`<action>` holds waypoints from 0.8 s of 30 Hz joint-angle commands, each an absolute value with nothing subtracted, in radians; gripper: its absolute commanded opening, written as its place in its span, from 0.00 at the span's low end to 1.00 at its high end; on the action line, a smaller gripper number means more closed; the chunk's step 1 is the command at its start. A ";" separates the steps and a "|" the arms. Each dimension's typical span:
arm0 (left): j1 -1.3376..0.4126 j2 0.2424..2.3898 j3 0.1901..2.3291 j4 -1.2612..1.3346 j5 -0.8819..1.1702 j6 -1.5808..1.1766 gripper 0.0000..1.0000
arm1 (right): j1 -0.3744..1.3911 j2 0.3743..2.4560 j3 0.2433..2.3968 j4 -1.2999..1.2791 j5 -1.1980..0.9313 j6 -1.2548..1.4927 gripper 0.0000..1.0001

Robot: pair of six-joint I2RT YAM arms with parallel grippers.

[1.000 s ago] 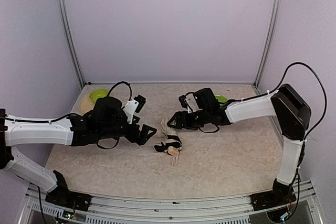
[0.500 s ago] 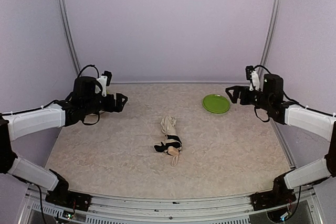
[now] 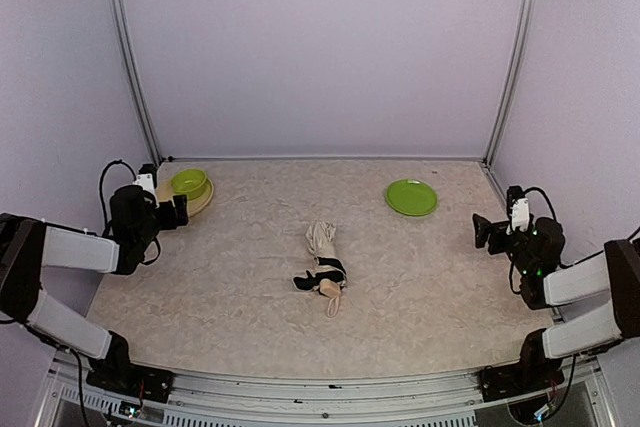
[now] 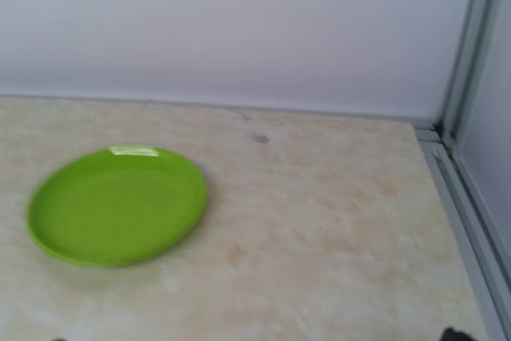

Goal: Put away the umbrella

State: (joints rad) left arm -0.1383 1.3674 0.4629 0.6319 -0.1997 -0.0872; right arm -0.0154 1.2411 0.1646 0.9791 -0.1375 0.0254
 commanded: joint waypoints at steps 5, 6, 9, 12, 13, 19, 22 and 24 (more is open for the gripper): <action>-0.050 1.373 0.377 1.015 -0.109 0.001 0.99 | -0.059 1.581 0.130 1.551 -0.242 -0.028 1.00; -0.047 1.368 0.367 1.019 -0.108 0.010 0.99 | -0.062 1.592 0.137 1.529 -0.254 -0.029 1.00; -0.046 1.337 0.333 1.029 -0.118 0.012 0.99 | -0.063 1.587 0.189 1.418 -0.299 -0.051 1.00; -0.046 1.329 0.327 1.001 -0.098 0.005 0.99 | -0.063 1.583 0.207 1.382 -0.316 -0.056 1.00; -0.047 1.329 0.320 0.979 -0.093 -0.011 0.99 | -0.063 1.582 0.208 1.379 -0.318 -0.058 1.00; -0.074 1.489 0.280 1.170 -0.126 0.029 0.99 | -0.063 1.581 0.214 1.364 -0.313 -0.060 1.00; -0.034 1.544 0.248 1.269 -0.116 -0.025 0.99 | -0.062 1.580 0.212 1.364 -0.271 -0.049 1.00; -0.017 1.548 0.241 1.285 -0.102 -0.042 0.99 | -0.061 1.580 0.219 1.346 -0.254 -0.042 1.00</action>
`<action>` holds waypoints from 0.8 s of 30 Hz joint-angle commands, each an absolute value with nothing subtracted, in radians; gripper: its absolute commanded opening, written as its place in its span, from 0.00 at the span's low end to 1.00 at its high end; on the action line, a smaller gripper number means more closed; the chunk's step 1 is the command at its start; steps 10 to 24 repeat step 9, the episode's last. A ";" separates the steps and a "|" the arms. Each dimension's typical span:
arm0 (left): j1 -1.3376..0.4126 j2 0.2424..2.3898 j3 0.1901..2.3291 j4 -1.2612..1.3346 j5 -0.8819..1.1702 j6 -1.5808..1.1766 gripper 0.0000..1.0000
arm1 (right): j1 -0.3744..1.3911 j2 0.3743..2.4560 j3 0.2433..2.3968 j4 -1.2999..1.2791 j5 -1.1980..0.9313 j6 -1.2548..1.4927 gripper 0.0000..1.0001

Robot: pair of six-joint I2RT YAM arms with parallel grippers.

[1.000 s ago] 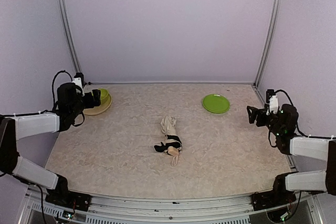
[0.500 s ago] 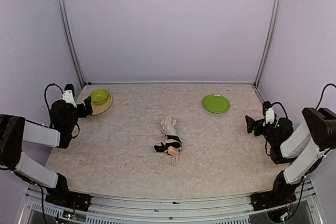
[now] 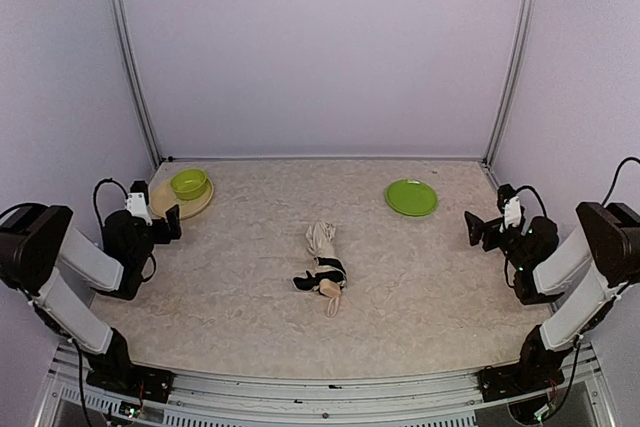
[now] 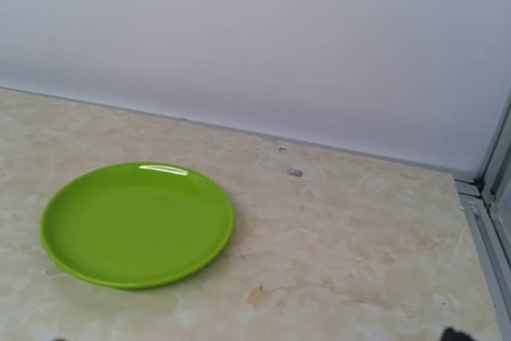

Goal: Put away the umbrella

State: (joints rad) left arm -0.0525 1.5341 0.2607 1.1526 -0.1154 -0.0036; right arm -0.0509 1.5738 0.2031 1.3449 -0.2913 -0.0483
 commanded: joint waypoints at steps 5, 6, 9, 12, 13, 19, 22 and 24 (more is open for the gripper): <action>-0.014 1.558 0.255 1.274 -0.090 -0.036 0.99 | -0.060 1.582 0.220 1.350 -0.258 -0.046 1.00; -0.014 1.557 0.255 1.269 -0.090 -0.037 0.99 | -0.060 1.580 0.222 1.344 -0.258 -0.046 1.00; -0.014 1.558 0.256 1.269 -0.090 -0.037 0.99 | -0.060 1.581 0.220 1.349 -0.256 -0.045 1.00; -0.014 1.558 0.256 1.269 -0.090 -0.037 0.99 | -0.060 1.581 0.220 1.349 -0.256 -0.045 1.00; -0.014 1.558 0.256 1.269 -0.090 -0.037 0.99 | -0.060 1.581 0.220 1.349 -0.256 -0.045 1.00; -0.014 1.558 0.256 1.269 -0.090 -0.037 0.99 | -0.060 1.581 0.220 1.349 -0.256 -0.045 1.00; -0.014 1.558 0.256 1.269 -0.090 -0.037 0.99 | -0.060 1.581 0.220 1.349 -0.256 -0.045 1.00; -0.014 1.558 0.256 1.269 -0.090 -0.037 0.99 | -0.060 1.581 0.220 1.349 -0.256 -0.045 1.00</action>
